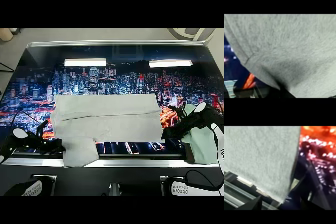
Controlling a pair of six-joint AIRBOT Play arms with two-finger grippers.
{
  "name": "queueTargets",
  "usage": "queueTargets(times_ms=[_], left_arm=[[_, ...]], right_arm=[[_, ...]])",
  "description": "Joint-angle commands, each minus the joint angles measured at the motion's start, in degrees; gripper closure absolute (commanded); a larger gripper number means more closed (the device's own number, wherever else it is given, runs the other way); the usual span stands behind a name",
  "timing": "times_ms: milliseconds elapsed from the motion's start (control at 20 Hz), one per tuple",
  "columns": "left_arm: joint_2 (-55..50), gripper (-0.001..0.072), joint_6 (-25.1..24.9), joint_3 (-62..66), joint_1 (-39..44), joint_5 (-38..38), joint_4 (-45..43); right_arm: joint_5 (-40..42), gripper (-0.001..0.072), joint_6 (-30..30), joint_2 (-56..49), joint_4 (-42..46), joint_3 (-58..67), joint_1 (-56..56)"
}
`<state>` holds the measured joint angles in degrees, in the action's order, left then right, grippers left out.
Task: Fold the shirts.
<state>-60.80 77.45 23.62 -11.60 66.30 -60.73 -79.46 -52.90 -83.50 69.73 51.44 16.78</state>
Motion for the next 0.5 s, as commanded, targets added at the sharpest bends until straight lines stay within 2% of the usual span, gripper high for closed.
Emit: queueTargets(times_ms=[0, 50, 100, 200, 450], left_arm=[[-0.5, 0.0681, 1.0, -0.1, 0.6, -1.3, -0.7], [-0.4, 0.0682, 1.0, -0.1, 0.6, -1.3, -0.7], [-0.2, 0.0682, 1.0, -0.1, 0.6, -1.2, -0.7], [0.7, 0.0682, 0.8, 1.1, 0.6, -0.7, -0.8], [5.9, 0.0683, -1.0, 16.2, 0.6, 4.9, 0.0]], right_arm=[[5.6, 0.0203, 0.5, 0.0, -3.1, -4.0, -2.5], [7.1, 0.0224, 0.4, 0.0, -3.3, -4.4, -4.0], [8.5, 0.0345, -0.3, 0.0, -3.1, -4.4, -5.7], [8.9, 0.0689, -1.5, 0.2, -3.1, -3.8, -7.4], [6.5, 0.0696, 0.4, 7.5, -0.3, 4.7, -7.2]])
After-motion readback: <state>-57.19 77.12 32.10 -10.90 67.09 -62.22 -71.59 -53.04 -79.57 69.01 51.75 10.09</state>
